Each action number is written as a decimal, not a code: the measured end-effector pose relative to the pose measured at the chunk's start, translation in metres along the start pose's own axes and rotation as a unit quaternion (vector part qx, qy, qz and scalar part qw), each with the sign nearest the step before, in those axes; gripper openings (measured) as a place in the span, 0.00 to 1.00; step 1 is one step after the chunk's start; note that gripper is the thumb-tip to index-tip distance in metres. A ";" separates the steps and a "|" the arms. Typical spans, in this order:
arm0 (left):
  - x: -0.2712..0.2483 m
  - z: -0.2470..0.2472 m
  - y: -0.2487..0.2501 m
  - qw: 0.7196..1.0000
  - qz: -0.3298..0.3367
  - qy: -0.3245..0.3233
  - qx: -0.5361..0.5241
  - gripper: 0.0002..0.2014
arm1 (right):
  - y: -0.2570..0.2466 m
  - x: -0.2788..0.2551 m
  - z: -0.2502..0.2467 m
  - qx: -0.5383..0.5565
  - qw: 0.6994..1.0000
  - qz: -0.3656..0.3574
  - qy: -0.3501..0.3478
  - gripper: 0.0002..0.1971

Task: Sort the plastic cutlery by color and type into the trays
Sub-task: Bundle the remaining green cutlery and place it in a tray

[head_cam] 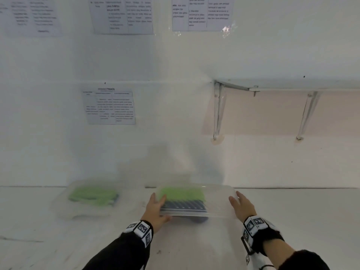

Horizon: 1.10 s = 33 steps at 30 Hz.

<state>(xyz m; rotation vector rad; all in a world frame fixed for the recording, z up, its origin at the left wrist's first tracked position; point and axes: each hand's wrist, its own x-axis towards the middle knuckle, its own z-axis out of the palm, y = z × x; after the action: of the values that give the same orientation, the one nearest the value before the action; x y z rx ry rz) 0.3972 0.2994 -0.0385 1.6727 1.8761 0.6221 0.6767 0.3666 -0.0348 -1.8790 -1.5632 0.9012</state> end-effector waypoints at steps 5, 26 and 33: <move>0.010 0.008 -0.004 0.999 -0.012 0.018 0.035 0.41 | -0.005 0.021 0.004 -0.015 1.000 -0.005 -0.001 0.28; -0.002 0.003 0.008 0.994 -0.065 0.011 -0.086 0.51 | -0.015 0.004 0.014 -0.036 0.999 0.003 0.012 0.28; -0.004 0.004 0.006 0.992 -0.061 0.027 -0.106 0.48 | -0.014 0.003 0.015 -0.047 0.998 -0.005 0.030 0.24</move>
<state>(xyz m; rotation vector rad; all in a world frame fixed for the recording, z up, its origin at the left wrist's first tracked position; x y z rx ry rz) 0.4048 0.2965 -0.0373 1.4100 1.8610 0.7918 0.6569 0.3717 -0.0338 -1.9435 -1.6015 0.7723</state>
